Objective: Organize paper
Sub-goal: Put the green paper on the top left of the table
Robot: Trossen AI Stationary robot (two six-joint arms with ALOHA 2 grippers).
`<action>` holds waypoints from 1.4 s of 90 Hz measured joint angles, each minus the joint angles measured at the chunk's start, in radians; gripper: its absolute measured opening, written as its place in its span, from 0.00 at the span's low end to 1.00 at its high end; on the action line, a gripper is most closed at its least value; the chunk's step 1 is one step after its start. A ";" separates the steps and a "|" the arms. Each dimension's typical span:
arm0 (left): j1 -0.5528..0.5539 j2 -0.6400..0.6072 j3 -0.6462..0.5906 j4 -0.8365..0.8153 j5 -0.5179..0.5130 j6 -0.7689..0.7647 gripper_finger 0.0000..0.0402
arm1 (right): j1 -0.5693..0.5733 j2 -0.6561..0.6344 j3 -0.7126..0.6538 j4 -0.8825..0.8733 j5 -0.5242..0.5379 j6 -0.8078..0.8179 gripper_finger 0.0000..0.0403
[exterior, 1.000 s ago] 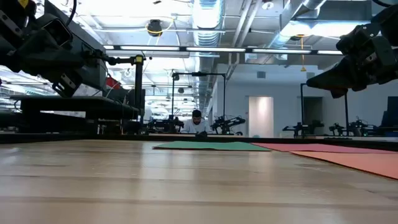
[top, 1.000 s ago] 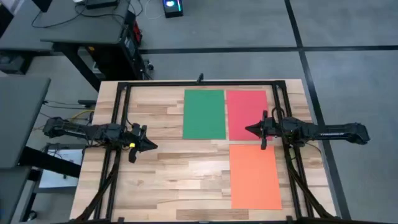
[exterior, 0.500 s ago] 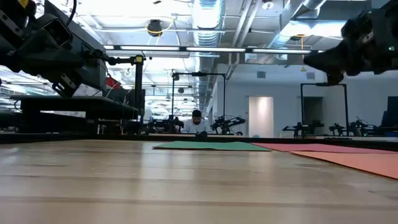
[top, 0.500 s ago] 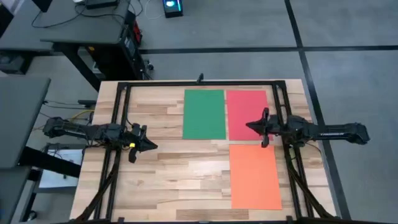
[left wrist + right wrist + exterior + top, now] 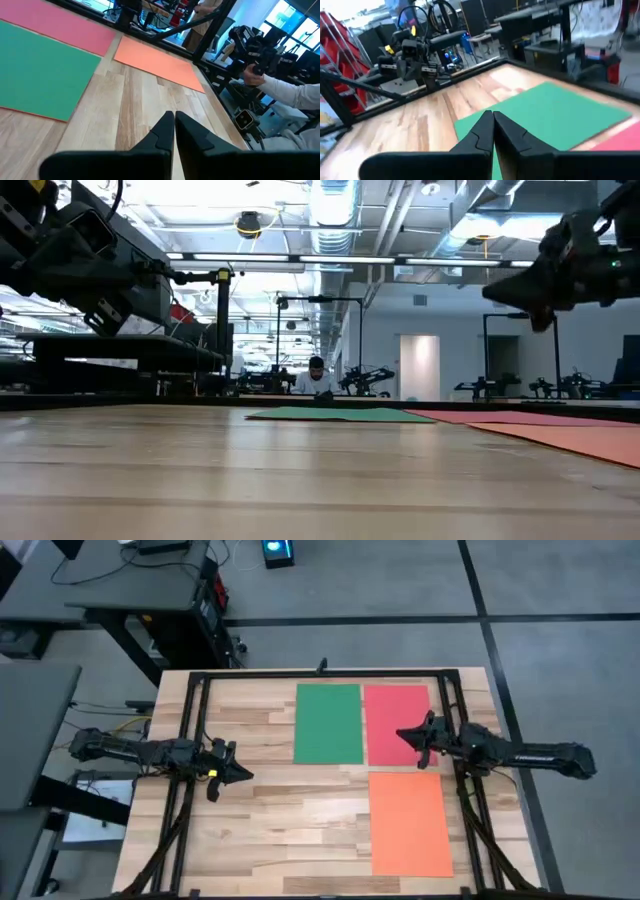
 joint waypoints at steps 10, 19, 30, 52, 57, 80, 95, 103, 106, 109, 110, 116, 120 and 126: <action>0.000 0.000 0.000 -0.002 -0.022 0.000 0.00 | -0.004 0.000 0.000 -0.002 0.000 0.005 0.00; 0.000 0.000 0.000 -0.002 -0.028 0.000 0.00 | -0.020 0.002 0.000 0.051 0.003 0.011 0.00; 0.000 0.000 0.000 -0.001 -0.029 0.000 0.00 | -0.003 0.014 0.081 0.088 -0.088 0.013 0.00; 0.000 0.000 0.000 0.000 -0.030 -0.008 0.00 | 0.328 0.304 0.450 -0.115 0.122 -0.121 0.00; 0.000 0.000 0.000 0.000 -0.031 -0.008 0.00 | 0.410 0.428 0.522 -0.165 0.280 -0.152 0.00; 0.000 0.000 0.000 0.000 -0.032 -0.008 0.00 | 0.512 0.879 0.824 -0.453 0.507 -0.147 0.00; 0.000 0.000 0.000 0.002 -0.045 0.021 0.00 | 0.518 1.014 0.881 -0.505 0.489 0.003 0.01; 0.000 0.000 0.000 0.005 -0.071 0.072 0.00 | 0.514 1.049 0.883 -0.544 0.433 0.078 0.05; 0.000 0.000 0.000 0.005 -0.076 0.090 0.00 | 0.509 1.060 0.883 -0.584 0.404 0.100 0.08; 0.000 0.000 0.000 0.006 -0.082 0.108 0.00 | 0.505 1.067 0.882 -0.627 0.382 0.127 0.11; 0.000 0.000 0.000 0.007 -0.084 0.114 0.00 | 0.503 1.068 0.882 -0.639 0.378 0.137 0.12; 0.000 0.000 0.000 0.012 -0.107 0.141 0.00 | 0.489 1.073 0.882 -0.706 0.369 0.193 0.19; 0.000 0.000 0.000 0.015 -0.128 0.151 0.00 | 0.479 1.073 0.882 -0.733 0.369 0.211 0.24; 0.001 0.000 0.000 0.021 -0.167 0.154 0.00 | 0.459 1.078 0.882 -0.737 0.369 0.208 0.31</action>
